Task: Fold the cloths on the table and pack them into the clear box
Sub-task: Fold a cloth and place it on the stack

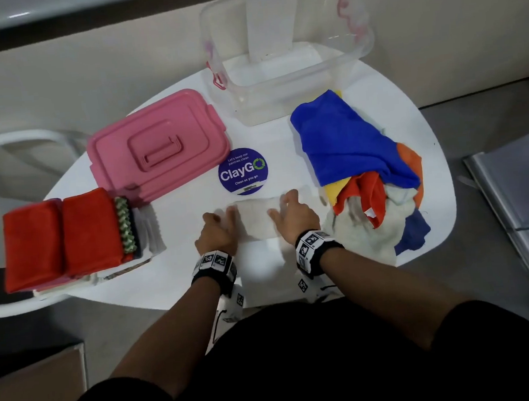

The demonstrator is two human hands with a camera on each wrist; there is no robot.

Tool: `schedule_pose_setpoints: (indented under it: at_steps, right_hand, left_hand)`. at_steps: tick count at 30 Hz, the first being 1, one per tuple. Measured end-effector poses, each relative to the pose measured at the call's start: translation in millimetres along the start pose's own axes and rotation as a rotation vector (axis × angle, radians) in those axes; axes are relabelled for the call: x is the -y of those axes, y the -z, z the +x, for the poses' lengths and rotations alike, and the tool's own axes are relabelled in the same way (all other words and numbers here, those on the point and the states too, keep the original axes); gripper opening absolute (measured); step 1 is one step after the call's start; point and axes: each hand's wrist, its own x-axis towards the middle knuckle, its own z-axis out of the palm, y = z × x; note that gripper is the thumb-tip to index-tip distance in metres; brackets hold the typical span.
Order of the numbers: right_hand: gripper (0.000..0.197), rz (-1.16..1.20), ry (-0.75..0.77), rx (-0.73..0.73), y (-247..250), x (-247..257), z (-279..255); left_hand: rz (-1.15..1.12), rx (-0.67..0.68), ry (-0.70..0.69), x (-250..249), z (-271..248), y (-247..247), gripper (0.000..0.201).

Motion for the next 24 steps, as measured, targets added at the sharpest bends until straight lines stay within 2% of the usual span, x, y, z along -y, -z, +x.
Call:
schedule_pose_setpoints:
  at_steps: [2, 4, 5, 7, 9, 11, 13, 15, 17, 20, 22, 24]
  right_hand:
    - [0.044, -0.091, 0.196, -0.117, 2.6, -2.1, -0.3]
    - [0.045, -0.2, 0.384, -0.09, 2.8, -5.2, -0.7]
    - [0.047, -0.259, 0.428, -0.045, 2.9, -7.1, -0.6]
    - [0.052, -0.313, 0.415, 0.011, 6.0, -11.4, 0.6]
    - [0.067, -0.322, 0.404, 0.037, 9.5, -13.8, 2.2]
    - [0.09, -0.324, 0.449, 0.128, 13.7, -10.1, 3.2]
    - [0.102, -0.292, 0.45, 0.269, 22.0, -3.1, 5.0]
    - [0.094, -0.313, 0.423, 0.374, 28.9, 0.6, 7.6]
    - [0.08, -0.367, 0.386, 0.392, 29.8, -0.9, 9.3]
    - [0.057, -0.294, 0.27, 0.438, 21.5, -4.9, 3.5]
    - [0.031, -0.174, 0.216, 0.501, 12.4, -5.8, -3.5]
    - [0.022, -0.023, 0.151, 0.555, 1.5, -5.0, -12.4]
  left_hand:
    - [0.032, 0.053, 0.002, 0.2, -4.0, 2.4, 0.076]
    - [0.145, 0.132, -0.011, -1.3, -6.9, 1.4, 0.086]
    - [0.154, 0.155, -0.003, -3.8, -6.7, 0.2, 0.088]
    - [0.047, 0.173, 0.021, -10.9, -5.8, -2.6, 0.075]
    - [-0.11, 0.183, 0.026, -18.0, -7.5, -2.7, 0.055]
    - [-0.21, 0.199, -0.011, -22.9, -10.9, -1.7, 0.051]
    - [-0.255, 0.201, -0.071, -26.0, -15.5, 2.6, 0.051]
    - [-0.265, 0.182, -0.071, -25.0, -20.4, 8.6, 0.055]
    - [-0.219, 0.109, -0.016, -16.9, -22.4, 12.8, 0.064]
    - [-0.069, 0.048, 0.101, 1.3, -26.6, 20.0, 0.085]
    - [-0.011, 0.133, 0.204, 13.4, -28.1, 21.8, 0.103]
    - [-0.052, 0.267, 0.276, 24.9, -32.2, 21.3, 0.104]
